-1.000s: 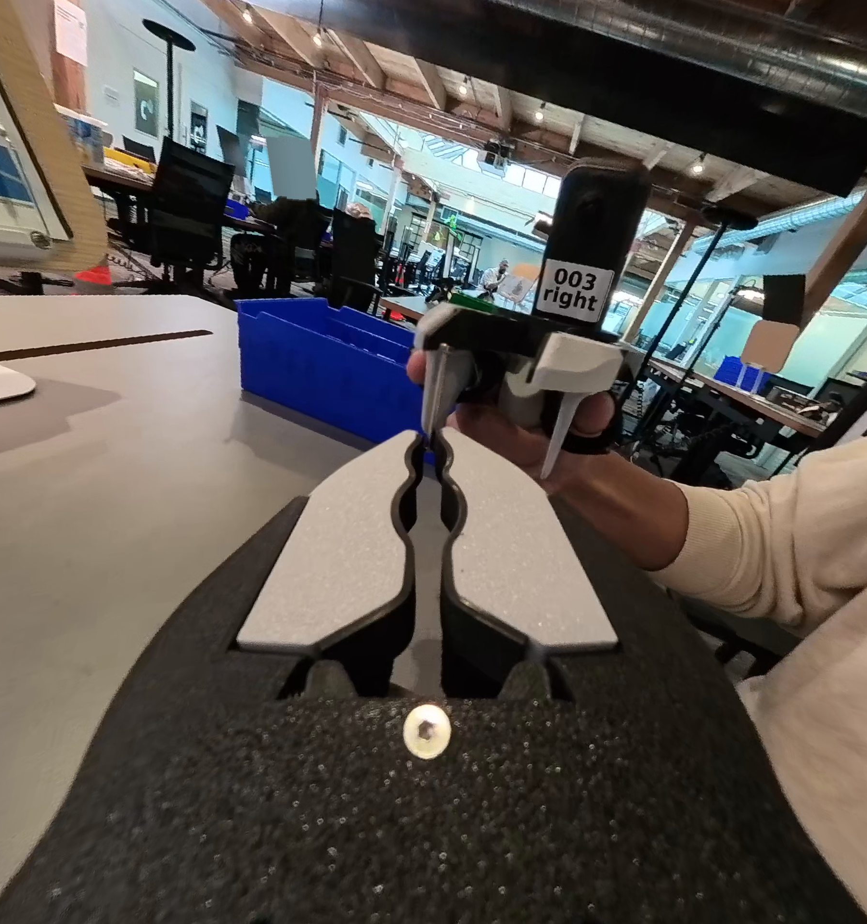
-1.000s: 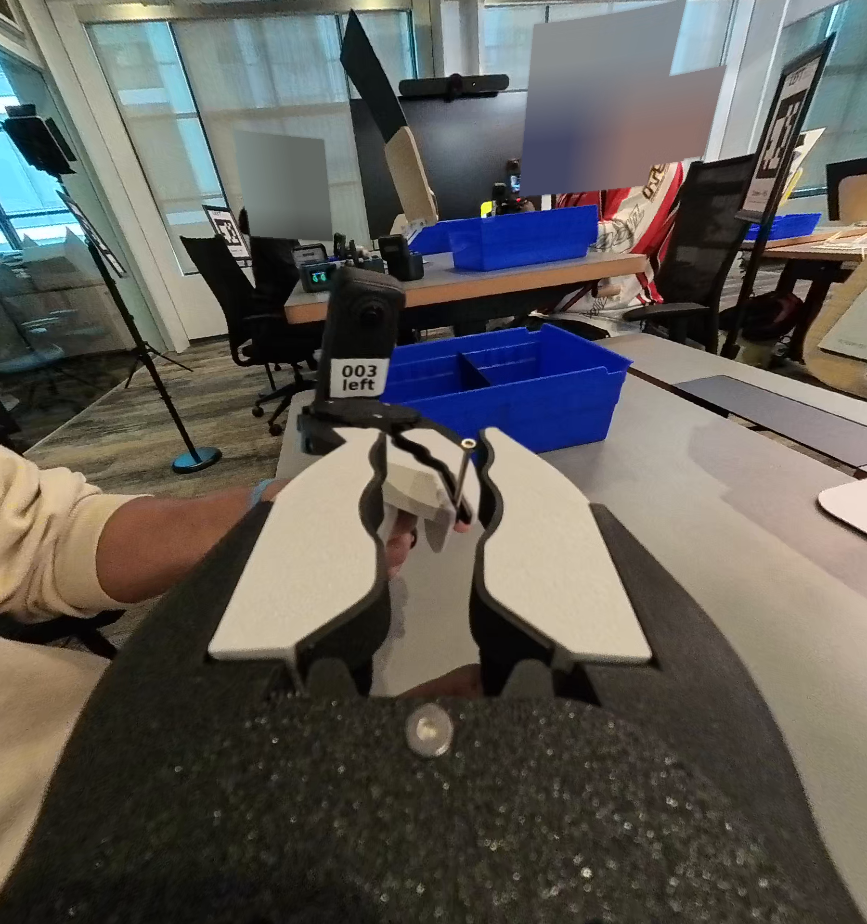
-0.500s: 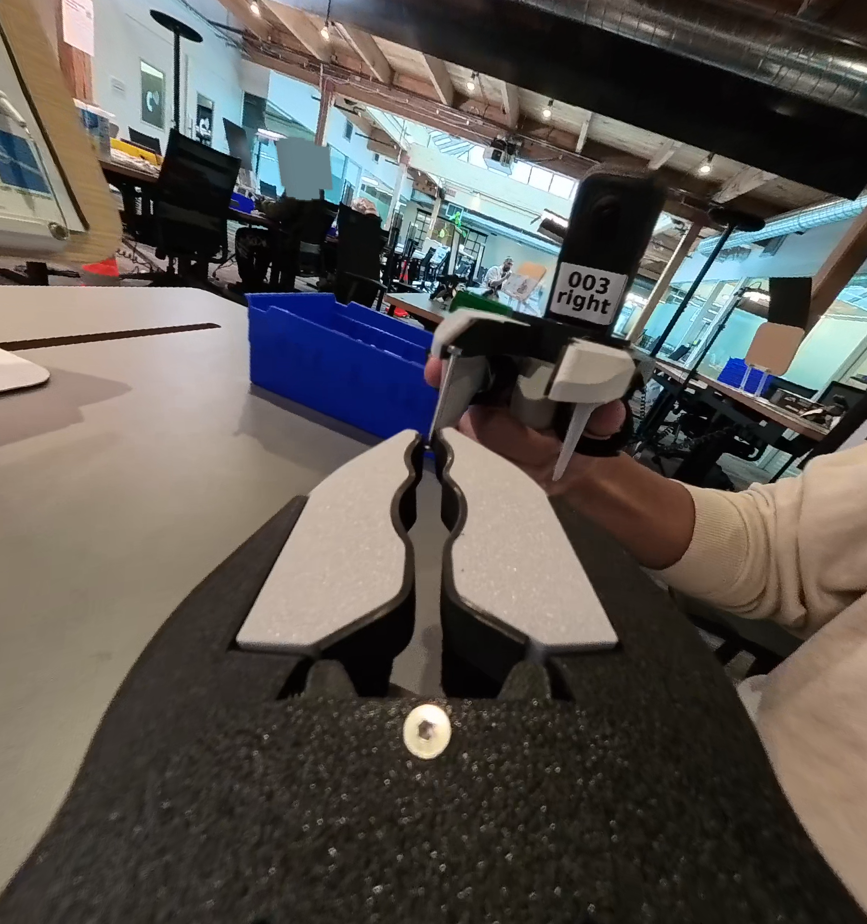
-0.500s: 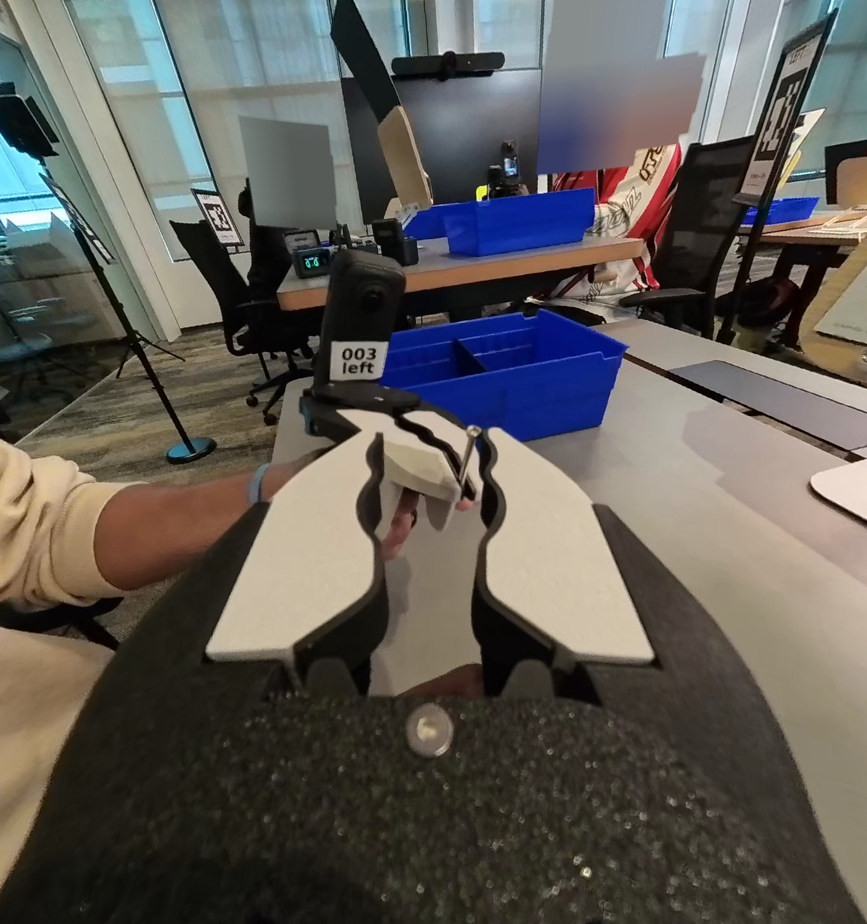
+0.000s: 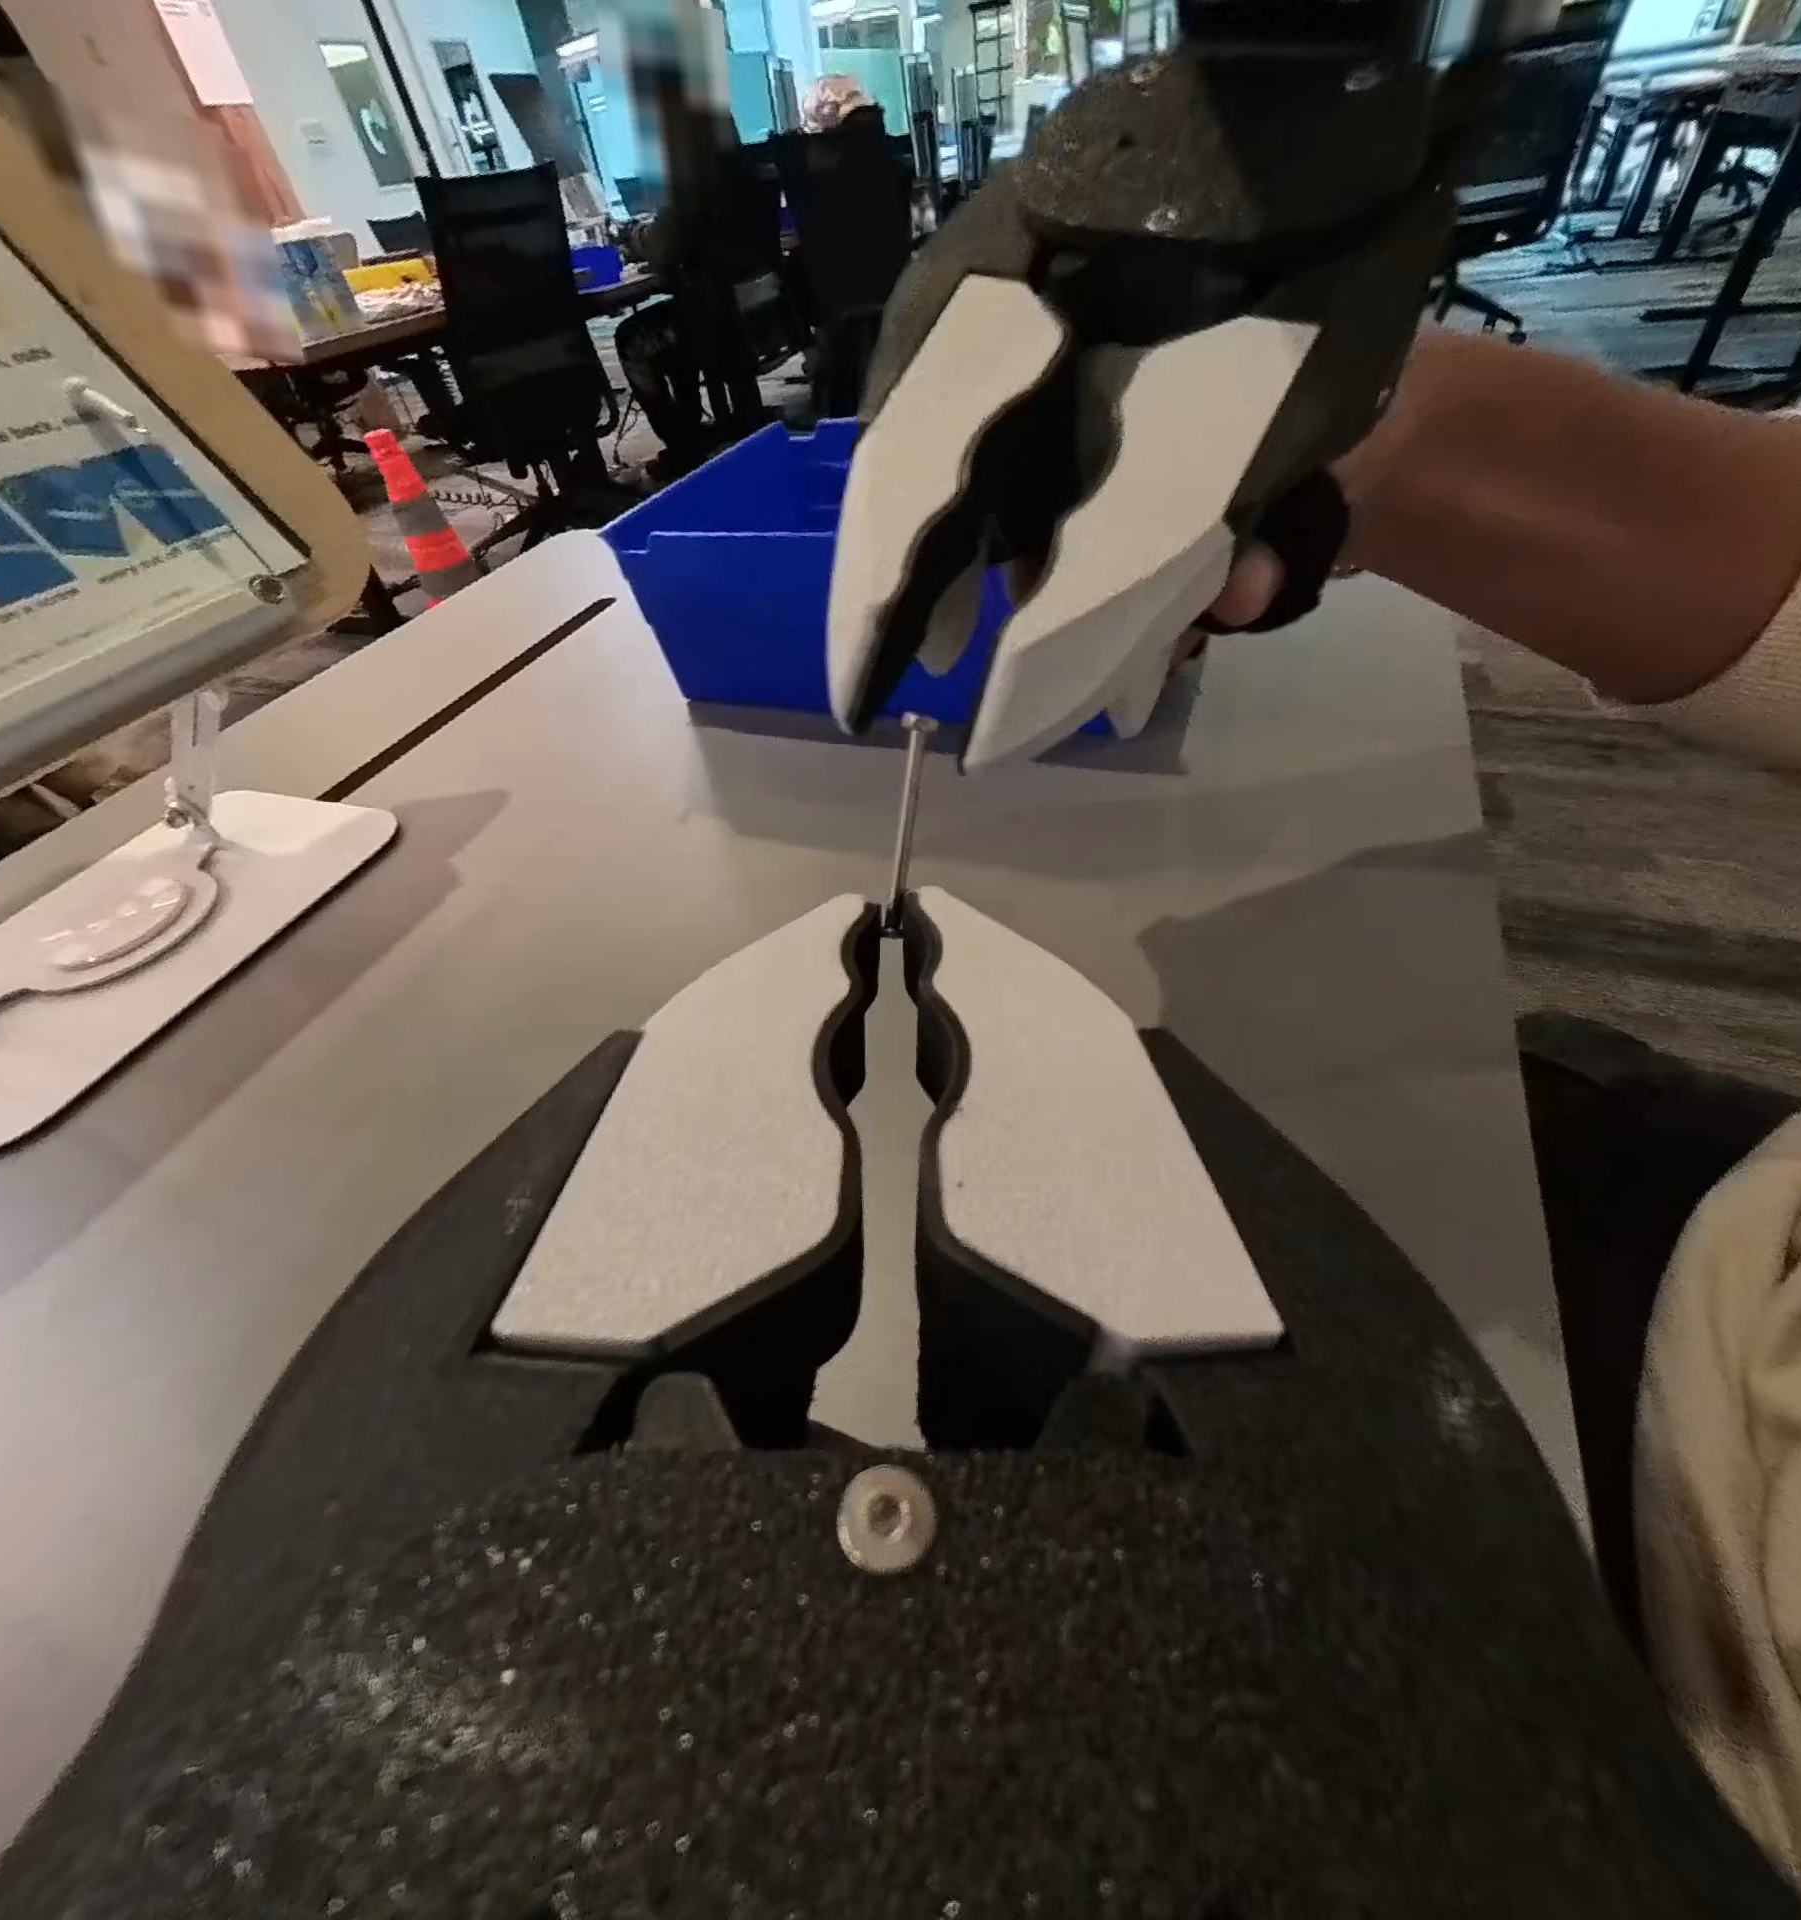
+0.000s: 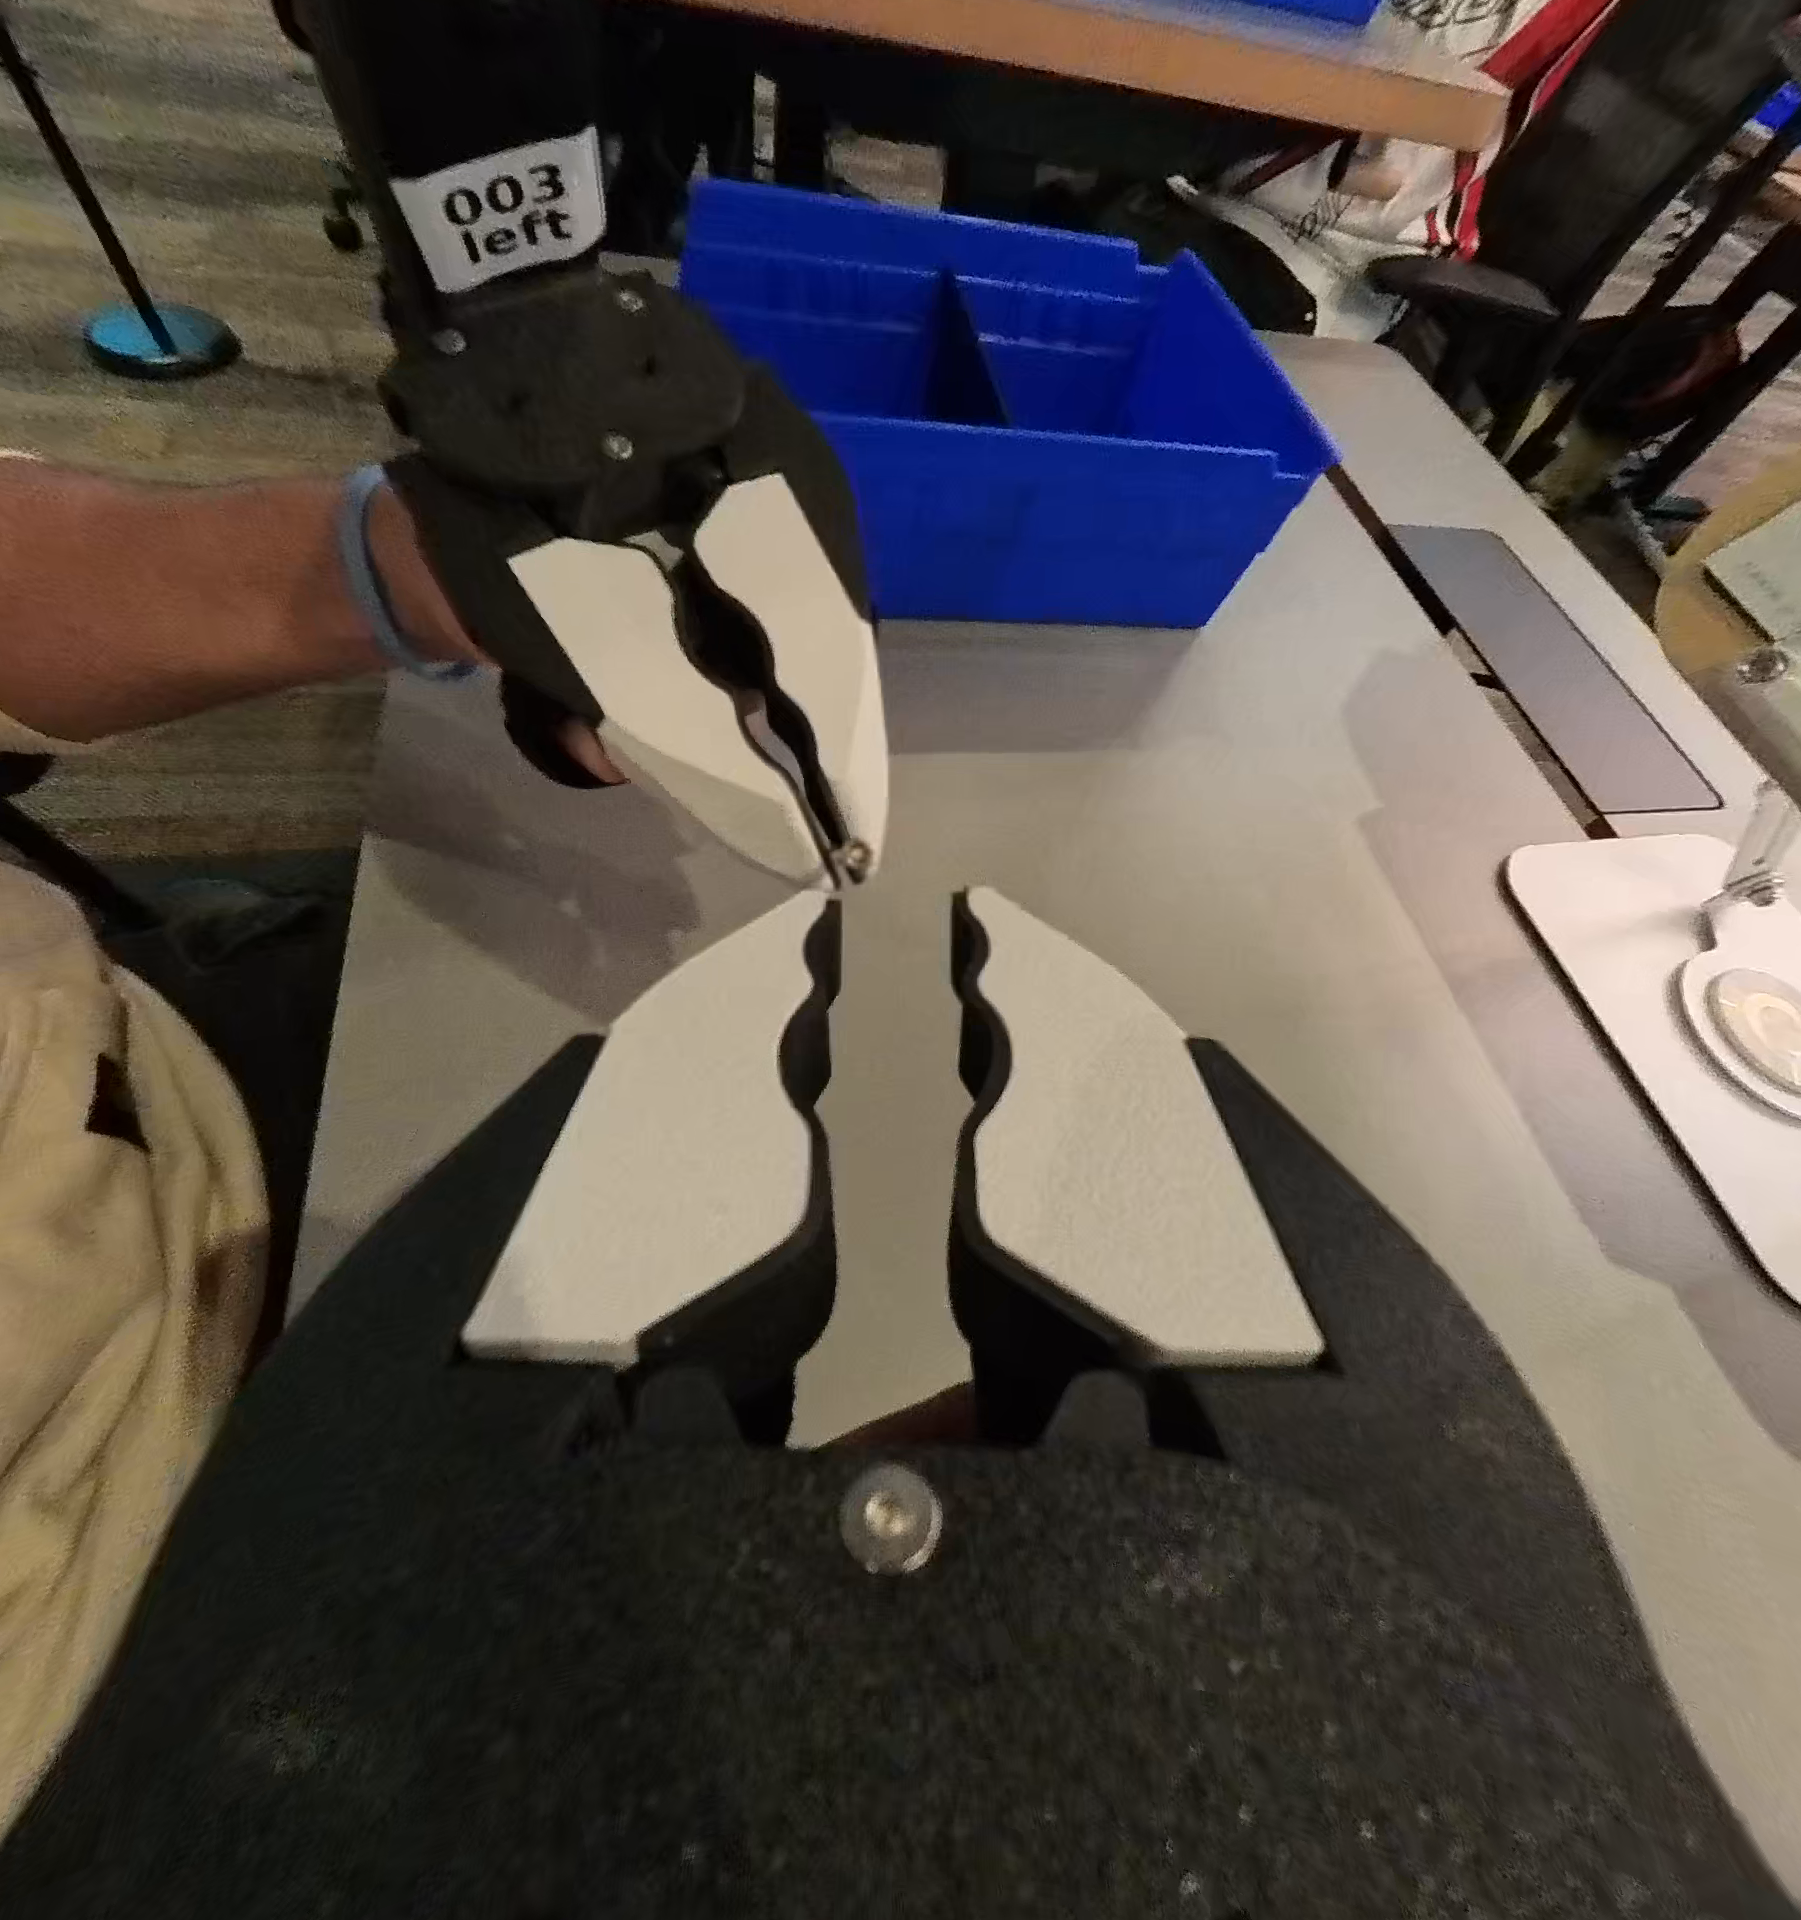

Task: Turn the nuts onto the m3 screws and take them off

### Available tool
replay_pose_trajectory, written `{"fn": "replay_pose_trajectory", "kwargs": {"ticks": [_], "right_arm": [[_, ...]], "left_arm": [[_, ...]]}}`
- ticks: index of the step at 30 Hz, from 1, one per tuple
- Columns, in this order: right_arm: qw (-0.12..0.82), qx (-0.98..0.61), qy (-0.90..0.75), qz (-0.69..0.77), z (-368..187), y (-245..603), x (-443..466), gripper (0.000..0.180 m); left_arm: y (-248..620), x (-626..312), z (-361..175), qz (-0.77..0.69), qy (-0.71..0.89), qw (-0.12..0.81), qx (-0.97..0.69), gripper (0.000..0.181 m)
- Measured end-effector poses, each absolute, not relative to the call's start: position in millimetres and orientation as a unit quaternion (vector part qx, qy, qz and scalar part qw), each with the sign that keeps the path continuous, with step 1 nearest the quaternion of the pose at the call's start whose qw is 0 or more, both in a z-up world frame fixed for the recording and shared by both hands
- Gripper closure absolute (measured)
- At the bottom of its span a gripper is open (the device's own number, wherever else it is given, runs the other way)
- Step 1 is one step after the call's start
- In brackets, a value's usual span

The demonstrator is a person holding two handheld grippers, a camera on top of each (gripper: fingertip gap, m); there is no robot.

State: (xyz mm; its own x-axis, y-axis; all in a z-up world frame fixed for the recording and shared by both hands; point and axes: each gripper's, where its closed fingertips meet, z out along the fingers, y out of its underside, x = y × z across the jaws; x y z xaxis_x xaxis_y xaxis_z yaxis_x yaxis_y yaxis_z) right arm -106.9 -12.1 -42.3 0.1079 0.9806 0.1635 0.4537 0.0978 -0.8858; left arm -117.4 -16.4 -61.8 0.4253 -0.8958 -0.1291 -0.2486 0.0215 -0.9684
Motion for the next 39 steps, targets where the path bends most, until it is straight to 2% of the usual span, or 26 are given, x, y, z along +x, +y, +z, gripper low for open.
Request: {"fn": "replay_pose_trajectory", "kwargs": {"ticks": [8,13,22,25,29,33,36,39], "right_arm": [[0.432,-0.594,-0.595,0.327,-40,-19,-111,0.162],[0.430,-0.594,-0.598,0.324,-42,-21,-112,0.174],[0.428,-0.590,-0.608,0.313,-44,-21,-108,0.174],[0.450,-0.570,-0.578,0.373,-31,-25,-108,0.174],[0.498,-0.506,-0.467,0.527,11,-23,-91,0.175],[0.559,-0.572,-0.327,0.505,0,12,-79,0.175],[0.630,-0.626,-0.208,0.410,-29,35,-64,0.175],[0.680,-0.657,-0.170,0.278,-54,45,-49,0.175]], "left_arm": [[-18,-116,-66,-0.281,0.460,0.549,-0.639,0.177],[-18,-113,-67,-0.282,0.461,0.548,-0.639,0.177],[-21,-111,-68,-0.292,0.463,0.545,-0.635,0.177],[-26,-110,-61,-0.352,0.444,0.538,-0.624,0.177],[-27,-117,-48,-0.484,0.372,0.517,-0.600,0.177],[-1,-134,-50,-0.507,0.278,0.537,-0.614,0.177],[39,-167,-73,-0.400,0.161,0.587,-0.685,0.177],[47,-200,-92,-0.267,0.088,0.622,-0.730,0.177]]}}
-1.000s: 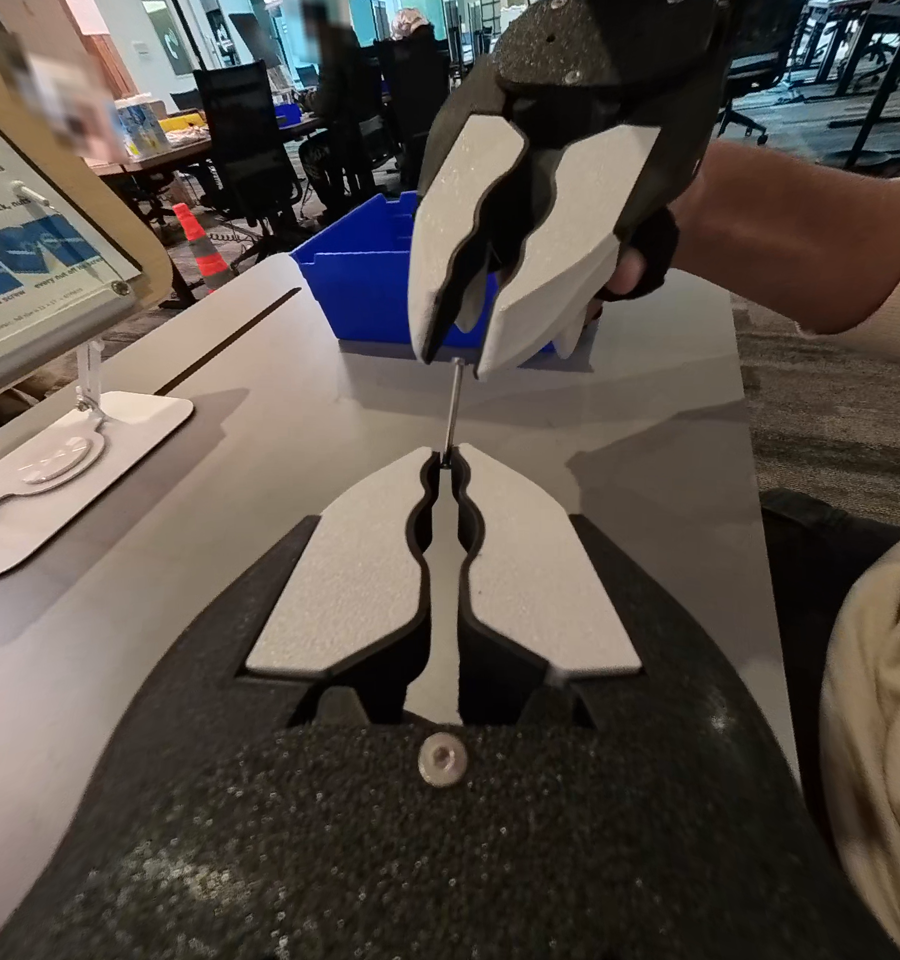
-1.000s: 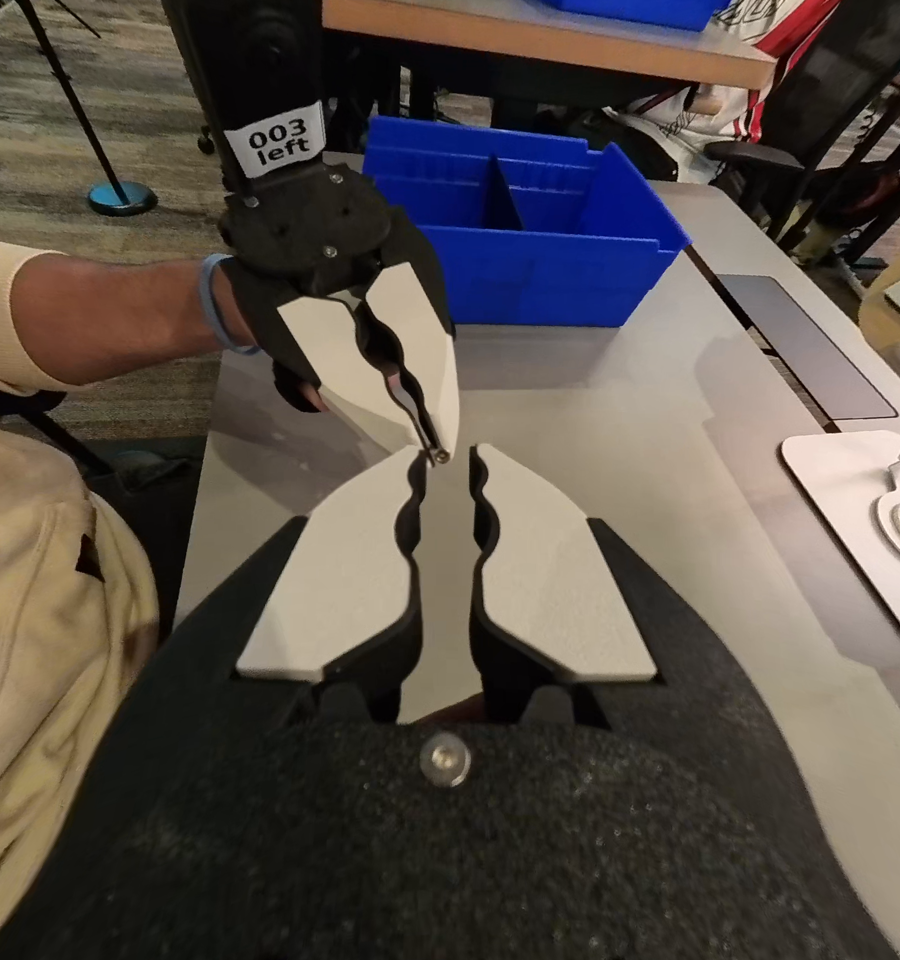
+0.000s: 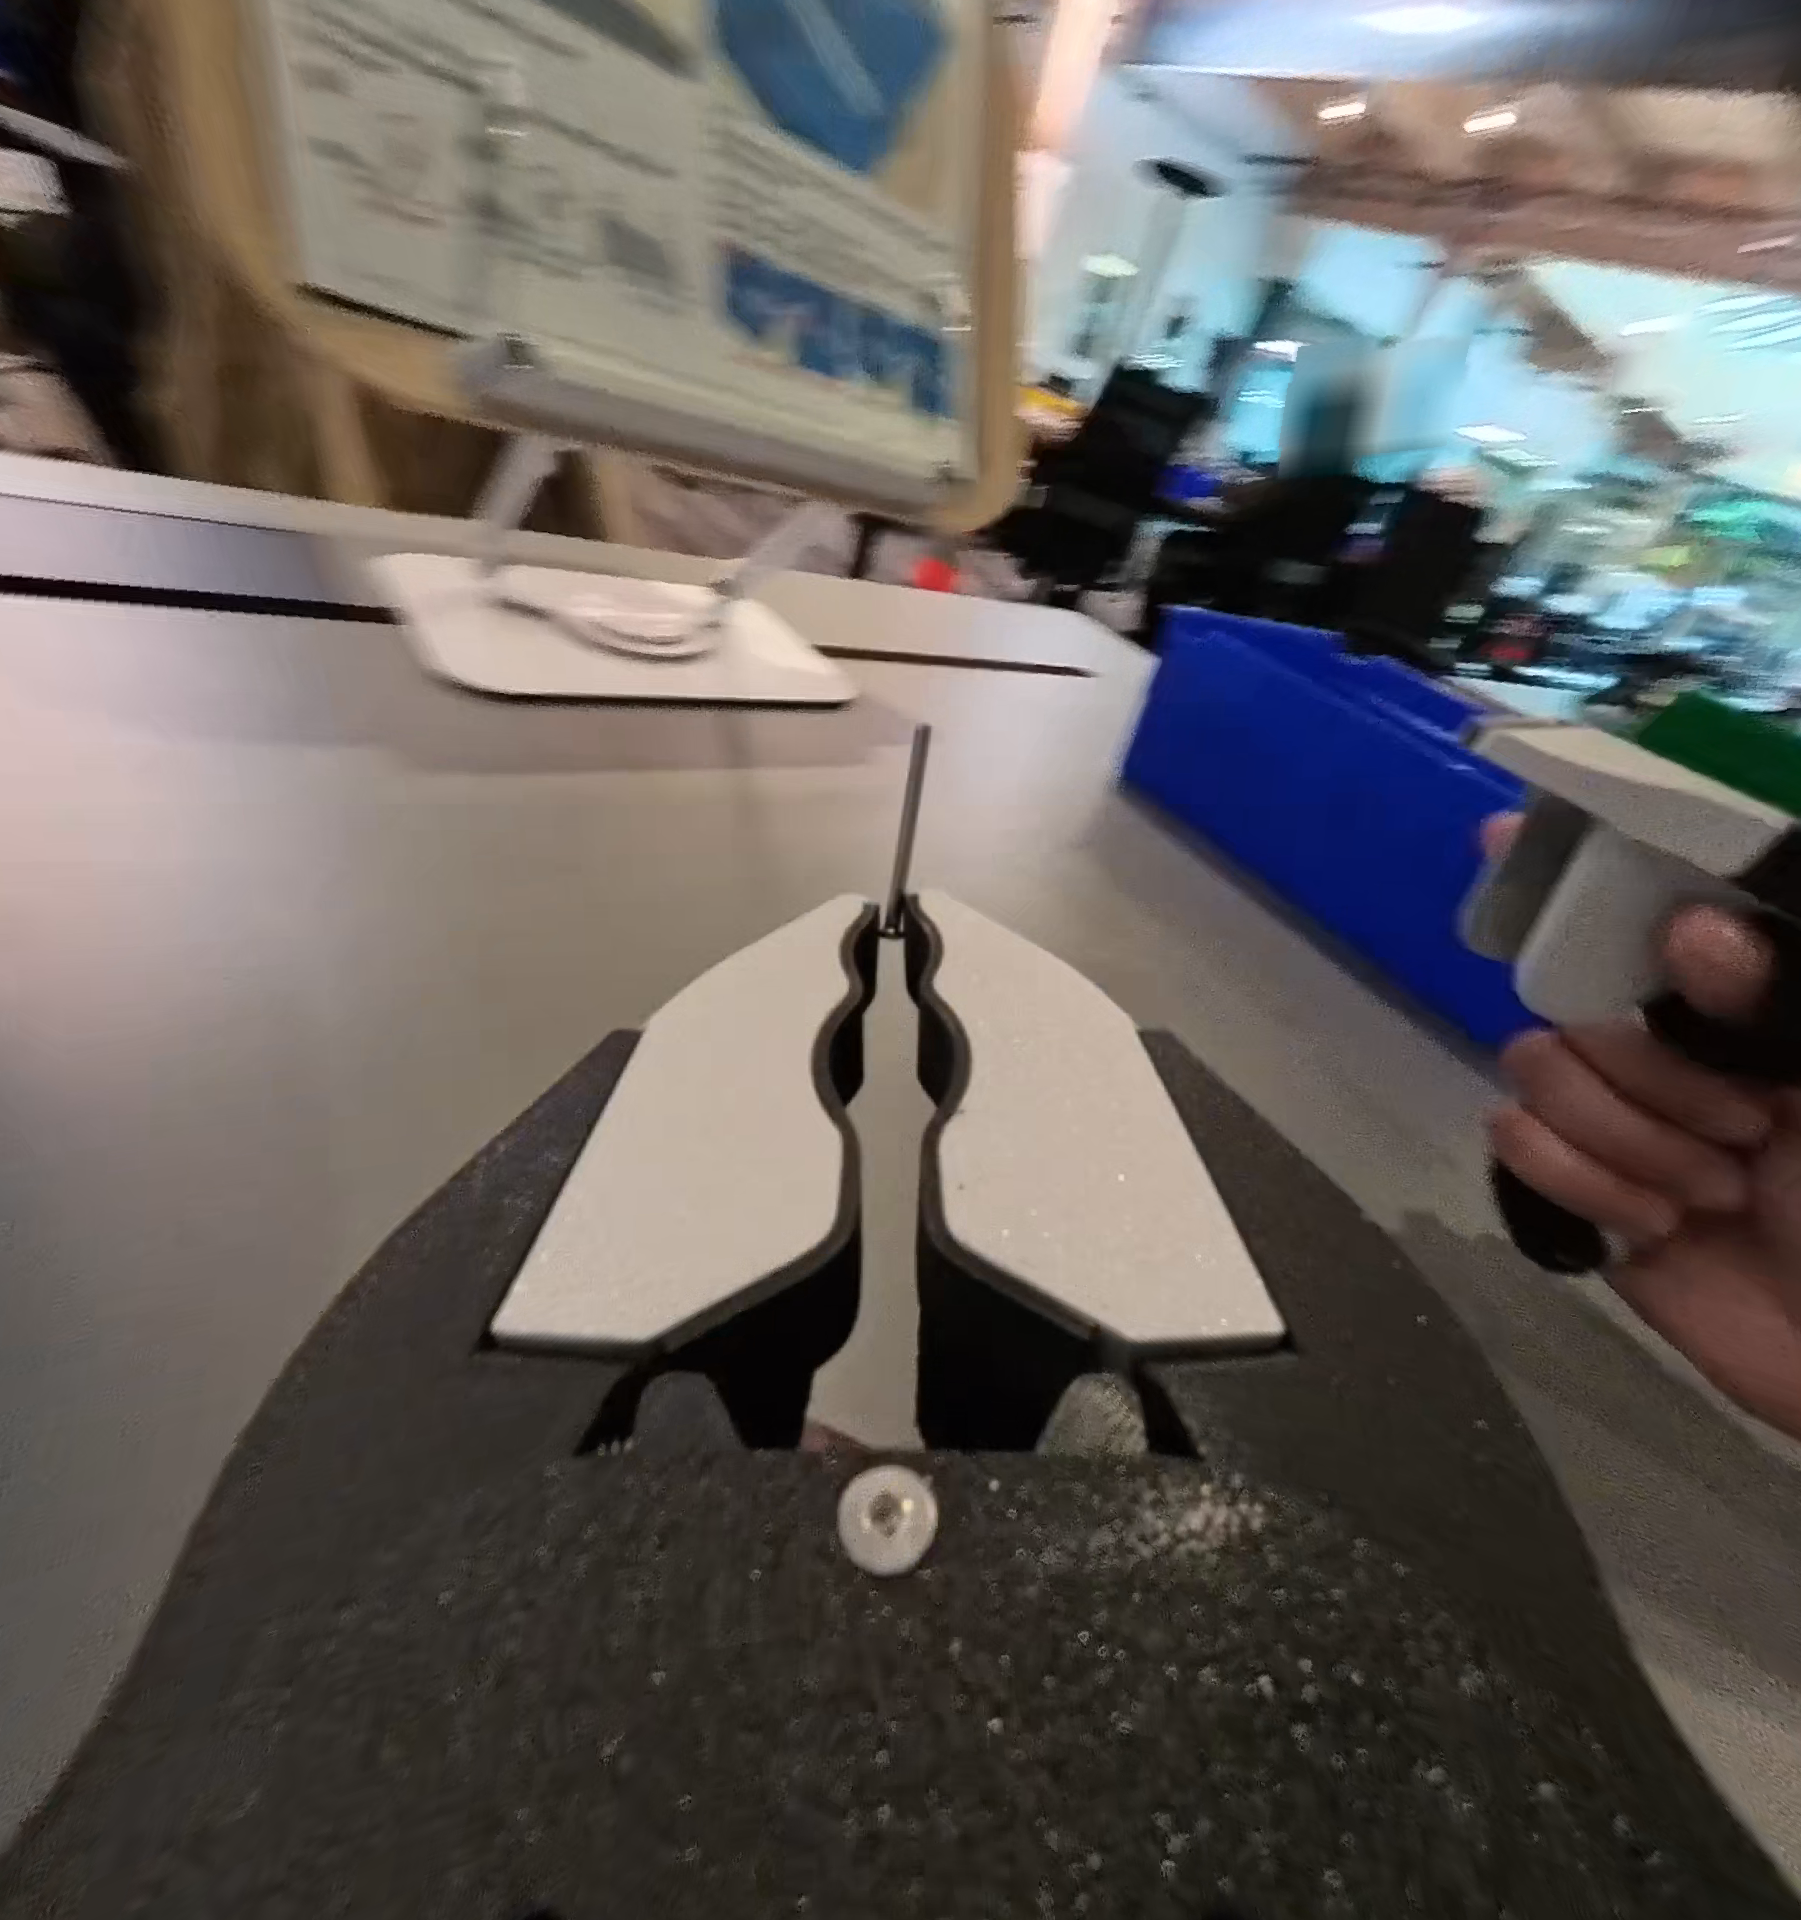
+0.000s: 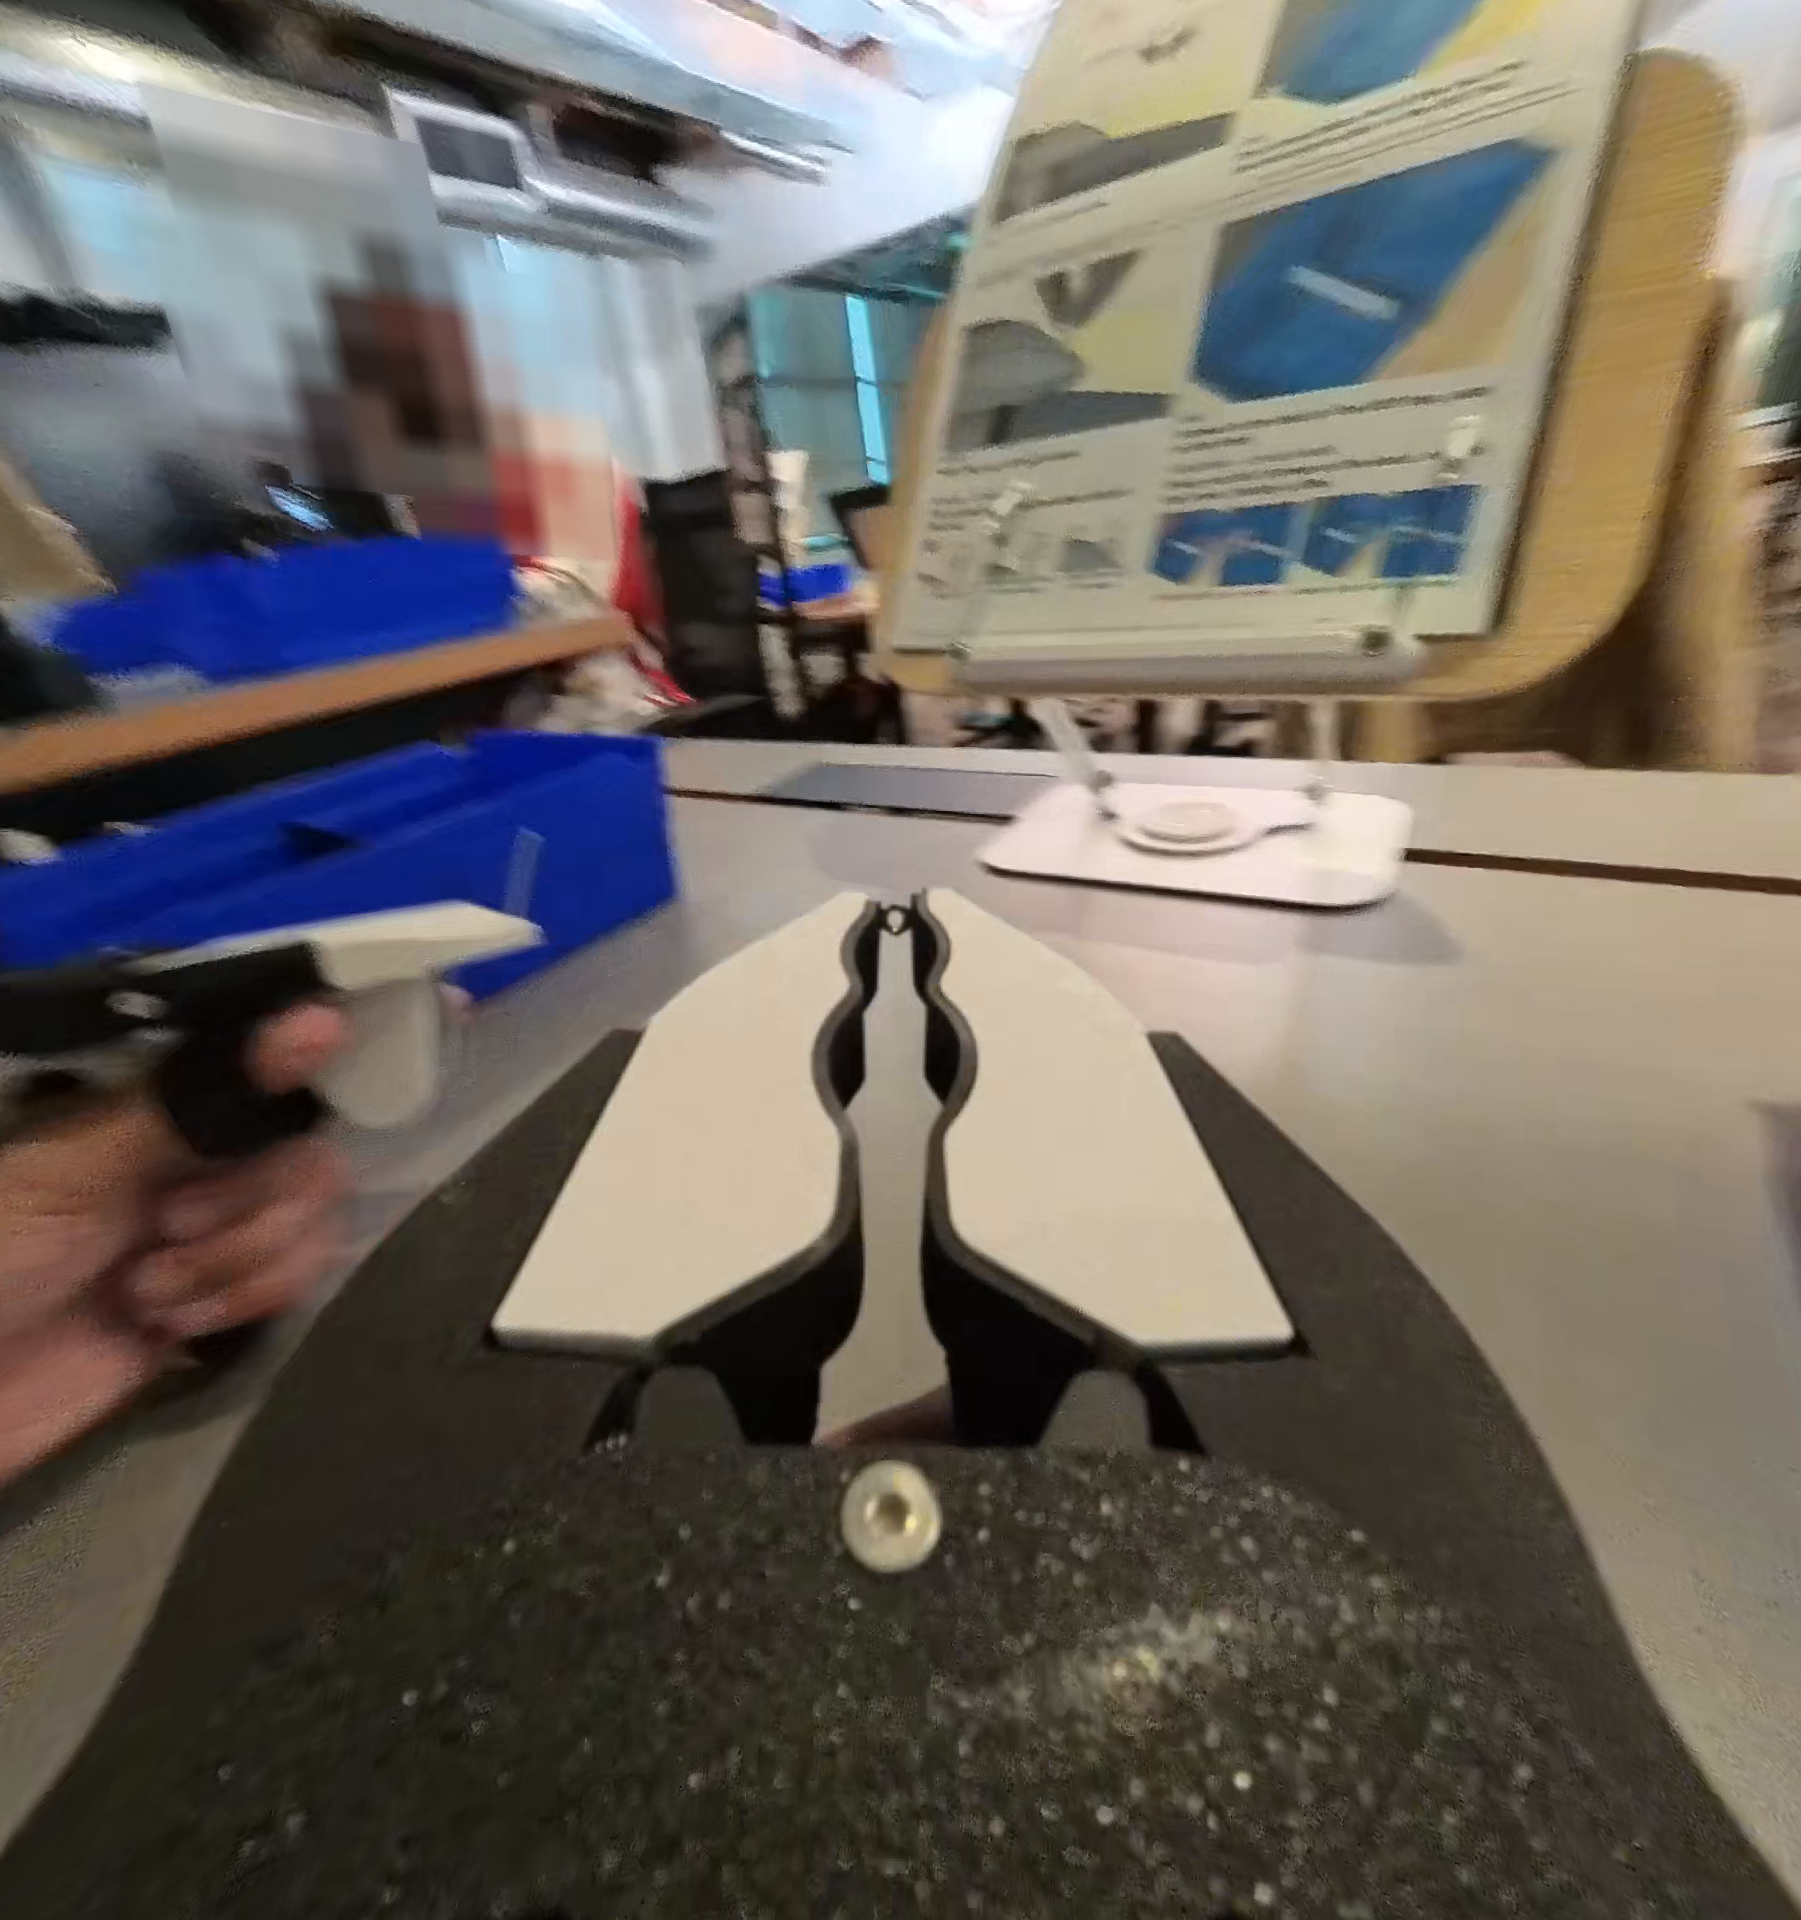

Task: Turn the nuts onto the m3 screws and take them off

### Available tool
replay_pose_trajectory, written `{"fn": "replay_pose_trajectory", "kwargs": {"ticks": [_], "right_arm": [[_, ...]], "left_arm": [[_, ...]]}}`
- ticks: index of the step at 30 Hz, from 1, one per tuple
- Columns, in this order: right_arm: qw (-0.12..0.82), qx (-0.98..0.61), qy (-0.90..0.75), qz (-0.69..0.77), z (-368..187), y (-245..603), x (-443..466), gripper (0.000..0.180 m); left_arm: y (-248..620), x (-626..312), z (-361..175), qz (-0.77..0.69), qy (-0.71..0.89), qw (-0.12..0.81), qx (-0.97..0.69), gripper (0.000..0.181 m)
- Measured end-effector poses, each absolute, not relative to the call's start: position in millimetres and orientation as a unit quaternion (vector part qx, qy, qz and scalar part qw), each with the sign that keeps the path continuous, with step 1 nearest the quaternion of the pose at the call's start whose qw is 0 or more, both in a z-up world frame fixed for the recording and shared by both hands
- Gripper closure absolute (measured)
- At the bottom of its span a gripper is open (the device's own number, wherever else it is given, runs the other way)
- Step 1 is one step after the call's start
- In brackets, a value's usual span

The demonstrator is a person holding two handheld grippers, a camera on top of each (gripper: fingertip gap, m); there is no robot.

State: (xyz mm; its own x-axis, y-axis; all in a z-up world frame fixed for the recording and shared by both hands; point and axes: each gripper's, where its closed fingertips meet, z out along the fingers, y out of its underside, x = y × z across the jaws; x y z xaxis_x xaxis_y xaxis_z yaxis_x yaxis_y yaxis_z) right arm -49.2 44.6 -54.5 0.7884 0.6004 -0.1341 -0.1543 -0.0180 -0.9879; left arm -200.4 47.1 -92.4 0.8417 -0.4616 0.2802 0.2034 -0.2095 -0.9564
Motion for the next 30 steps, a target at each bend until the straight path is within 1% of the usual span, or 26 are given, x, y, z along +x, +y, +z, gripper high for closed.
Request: {"fn": "replay_pose_trajectory", "kwargs": {"ticks": [5,10,17,21,23,24,27,30], "right_arm": [[0.697,-0.680,-0.166,0.153,-78,51,-37,0.175],[0.691,-0.690,-0.155,0.149,-81,53,-30,0.175],[0.689,-0.693,-0.156,0.143,-83,53,-30,0.174],[0.683,-0.693,-0.162,0.162,-84,53,-33,0.175],[0.681,-0.667,-0.214,0.214,-75,49,-46,0.175],[0.666,-0.649,-0.273,0.248,-70,43,-59,0.175],[0.587,-0.610,-0.426,0.319,-54,26,-81,0.174],[0.539,-0.555,-0.519,0.364,-30,11,-88,0.174]], "left_arm": [[41,-201,-92,-0.183,0.097,0.648,-0.733,0.177],[39,-191,-95,-0.157,0.130,0.648,-0.734,0.177],[40,-191,-96,-0.179,0.129,0.641,-0.735,0.177],[38,-180,-99,-0.209,0.159,0.621,-0.739,0.177],[32,-162,-101,-0.258,0.226,0.588,-0.733,0.177],[29,-154,-101,-0.272,0.269,0.567,-0.730,0.177],[22,-142,-87,-0.273,0.384,0.533,-0.703,0.177],[17,-131,-74,-0.288,0.466,0.497,-0.673,0.177]]}}
